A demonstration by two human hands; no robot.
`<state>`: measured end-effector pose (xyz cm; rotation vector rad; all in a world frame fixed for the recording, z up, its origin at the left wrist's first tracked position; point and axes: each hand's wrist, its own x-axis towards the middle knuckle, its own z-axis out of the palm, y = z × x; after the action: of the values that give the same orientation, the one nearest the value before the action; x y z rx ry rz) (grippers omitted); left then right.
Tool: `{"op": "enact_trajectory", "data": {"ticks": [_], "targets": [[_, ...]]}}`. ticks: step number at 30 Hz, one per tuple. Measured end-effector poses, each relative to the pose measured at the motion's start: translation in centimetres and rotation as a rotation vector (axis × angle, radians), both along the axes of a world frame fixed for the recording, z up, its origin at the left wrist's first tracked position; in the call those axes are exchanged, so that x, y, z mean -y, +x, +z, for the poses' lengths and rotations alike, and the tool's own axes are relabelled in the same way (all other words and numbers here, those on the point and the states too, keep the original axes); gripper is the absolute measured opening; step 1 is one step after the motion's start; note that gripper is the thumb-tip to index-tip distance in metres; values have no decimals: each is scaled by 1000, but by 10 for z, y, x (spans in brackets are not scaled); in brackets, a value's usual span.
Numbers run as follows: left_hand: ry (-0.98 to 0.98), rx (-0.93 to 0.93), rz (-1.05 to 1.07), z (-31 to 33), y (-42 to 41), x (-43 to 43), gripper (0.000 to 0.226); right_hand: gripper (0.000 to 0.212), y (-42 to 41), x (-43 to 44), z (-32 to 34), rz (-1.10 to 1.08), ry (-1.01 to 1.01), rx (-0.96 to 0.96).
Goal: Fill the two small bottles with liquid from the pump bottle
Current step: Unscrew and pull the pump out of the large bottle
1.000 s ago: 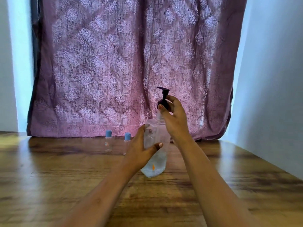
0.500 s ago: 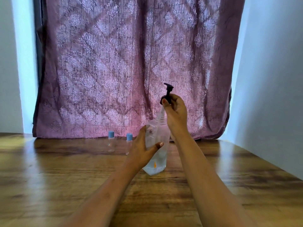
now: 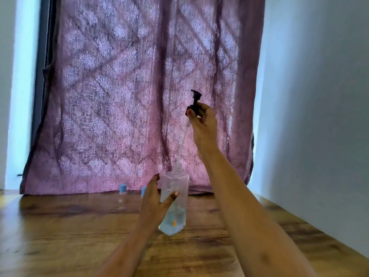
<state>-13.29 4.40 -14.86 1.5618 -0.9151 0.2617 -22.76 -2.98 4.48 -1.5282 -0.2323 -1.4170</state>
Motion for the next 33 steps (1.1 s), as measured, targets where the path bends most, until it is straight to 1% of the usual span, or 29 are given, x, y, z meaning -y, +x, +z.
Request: {"op": "enact_trajectory", "data": {"ticks": [2, 6, 11, 14, 15, 17, 19, 21, 23, 25, 30, 33], "targets": [[-48, -6, 9, 8, -3, -3, 88, 24, -9, -2, 9, -12, -18, 14], [-83, 56, 36, 30, -6, -7, 82, 24, -22, -10, 18, 26, -14, 44], [-112, 117, 64, 55, -19, -10, 91, 24, -35, -19, 20, 49, -18, 63], [-108, 166, 81, 62, -28, -12, 81, 25, -45, -21, 18, 33, -26, 66], [-109, 176, 83, 63, -29, -14, 80, 26, -49, -21, 17, 26, -33, 68], [-109, 161, 77, 60, -32, -19, 86, 29, -56, -21, 13, -12, -63, 52], [-111, 134, 81, 54, -33, -25, 88, 33, -63, -20, 5, -101, -126, 13], [-93, 133, 112, 46, -33, -30, 77, 34, -69, -21, -7, -184, -185, -36], [-73, 128, 122, 38, -33, -34, 71, 34, -75, -22, -22, -217, -220, -75], [-53, 91, 114, 31, -37, -38, 72, 35, -79, -20, -42, -250, -256, -122], [3, 45, 117, 16, -48, -42, 75, 41, -80, -6, -100, -348, -397, -336], [25, 10, 117, 4, -52, -44, 72, 40, -81, 7, -134, -385, -462, -515]]}}
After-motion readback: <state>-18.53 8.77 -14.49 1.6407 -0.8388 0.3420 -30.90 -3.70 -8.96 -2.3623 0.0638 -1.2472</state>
